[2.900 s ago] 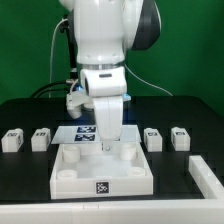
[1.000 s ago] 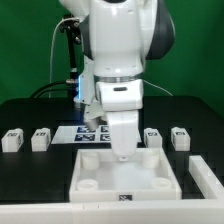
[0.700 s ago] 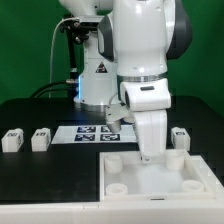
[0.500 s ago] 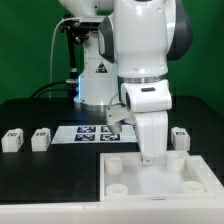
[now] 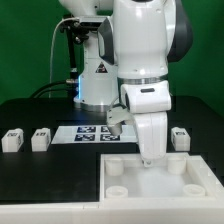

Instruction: Assemble one leg

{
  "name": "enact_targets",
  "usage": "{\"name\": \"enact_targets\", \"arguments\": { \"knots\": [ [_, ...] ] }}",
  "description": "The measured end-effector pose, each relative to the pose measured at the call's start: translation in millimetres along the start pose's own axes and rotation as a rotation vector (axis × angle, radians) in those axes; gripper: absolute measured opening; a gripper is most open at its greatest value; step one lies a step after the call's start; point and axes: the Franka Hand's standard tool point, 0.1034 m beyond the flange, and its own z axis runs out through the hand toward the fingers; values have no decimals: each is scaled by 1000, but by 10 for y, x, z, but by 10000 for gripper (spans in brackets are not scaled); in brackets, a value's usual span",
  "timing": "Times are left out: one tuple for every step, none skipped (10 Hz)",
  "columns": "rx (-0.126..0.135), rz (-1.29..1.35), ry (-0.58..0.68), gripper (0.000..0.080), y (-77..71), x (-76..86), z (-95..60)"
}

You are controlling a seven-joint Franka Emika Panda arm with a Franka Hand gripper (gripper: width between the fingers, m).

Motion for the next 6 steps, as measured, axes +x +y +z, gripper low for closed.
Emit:
{"name": "enact_targets", "arguments": {
  "knots": [
    [0, 0, 0, 230, -1, -2, 0],
    [0, 1, 0, 411, -1, -3, 1],
    [0, 1, 0, 546, -1, -5, 1],
    [0, 1, 0, 546, -1, -7, 1],
    [0, 2, 0, 628, -1, -8, 1],
    [0, 2, 0, 643, -1, -10, 1]
  ]
}}
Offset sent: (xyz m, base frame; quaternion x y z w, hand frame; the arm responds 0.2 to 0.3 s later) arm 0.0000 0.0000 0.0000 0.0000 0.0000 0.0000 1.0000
